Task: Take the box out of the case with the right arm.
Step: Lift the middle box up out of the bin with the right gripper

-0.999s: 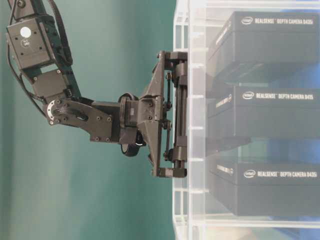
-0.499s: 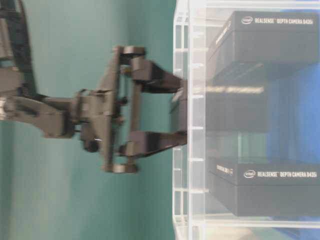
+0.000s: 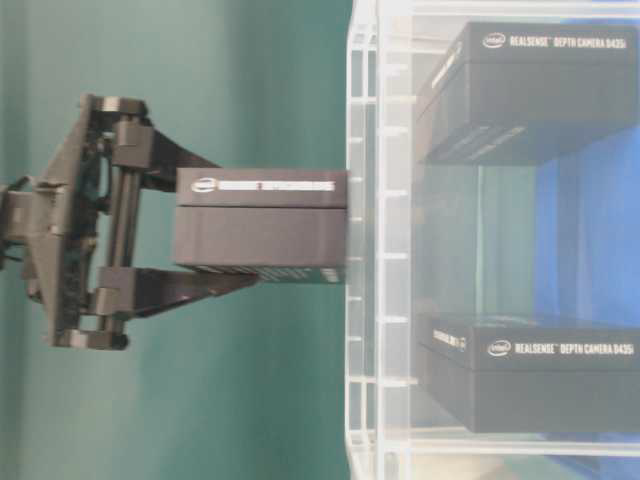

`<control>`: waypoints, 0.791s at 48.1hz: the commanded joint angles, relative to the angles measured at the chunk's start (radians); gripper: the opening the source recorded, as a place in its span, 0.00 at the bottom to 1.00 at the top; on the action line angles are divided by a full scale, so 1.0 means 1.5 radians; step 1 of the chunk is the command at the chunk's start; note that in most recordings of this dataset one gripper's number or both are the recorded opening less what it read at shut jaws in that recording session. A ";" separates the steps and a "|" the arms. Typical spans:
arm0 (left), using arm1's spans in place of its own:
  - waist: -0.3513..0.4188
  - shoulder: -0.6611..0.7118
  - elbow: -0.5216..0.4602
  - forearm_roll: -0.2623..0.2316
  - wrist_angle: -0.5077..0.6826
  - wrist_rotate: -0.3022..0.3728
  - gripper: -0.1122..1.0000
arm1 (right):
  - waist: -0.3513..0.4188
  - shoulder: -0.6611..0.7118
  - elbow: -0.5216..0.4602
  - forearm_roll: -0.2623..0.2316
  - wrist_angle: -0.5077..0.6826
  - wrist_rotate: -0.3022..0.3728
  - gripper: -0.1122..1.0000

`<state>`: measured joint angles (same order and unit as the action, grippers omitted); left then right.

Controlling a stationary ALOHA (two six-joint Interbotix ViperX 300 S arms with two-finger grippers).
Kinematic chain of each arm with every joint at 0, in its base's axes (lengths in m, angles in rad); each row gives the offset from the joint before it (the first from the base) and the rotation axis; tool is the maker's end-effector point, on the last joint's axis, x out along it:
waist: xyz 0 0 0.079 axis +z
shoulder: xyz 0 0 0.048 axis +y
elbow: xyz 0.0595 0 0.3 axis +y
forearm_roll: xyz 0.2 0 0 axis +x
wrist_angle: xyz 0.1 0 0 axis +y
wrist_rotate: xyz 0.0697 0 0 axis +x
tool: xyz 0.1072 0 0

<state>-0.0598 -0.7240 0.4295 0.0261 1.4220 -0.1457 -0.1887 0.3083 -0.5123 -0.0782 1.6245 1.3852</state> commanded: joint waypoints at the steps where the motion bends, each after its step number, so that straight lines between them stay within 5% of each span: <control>1: -0.002 0.001 -0.018 0.001 -0.003 0.000 0.10 | 0.000 -0.039 -0.028 -0.004 0.010 0.000 0.69; 38: -0.003 0.001 -0.018 0.001 -0.002 -0.002 0.10 | 0.009 -0.039 -0.028 -0.009 0.011 0.000 0.69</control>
<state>-0.0598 -0.7225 0.4295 0.0245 1.4205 -0.1473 -0.1795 0.3083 -0.5216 -0.0874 1.6398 1.3852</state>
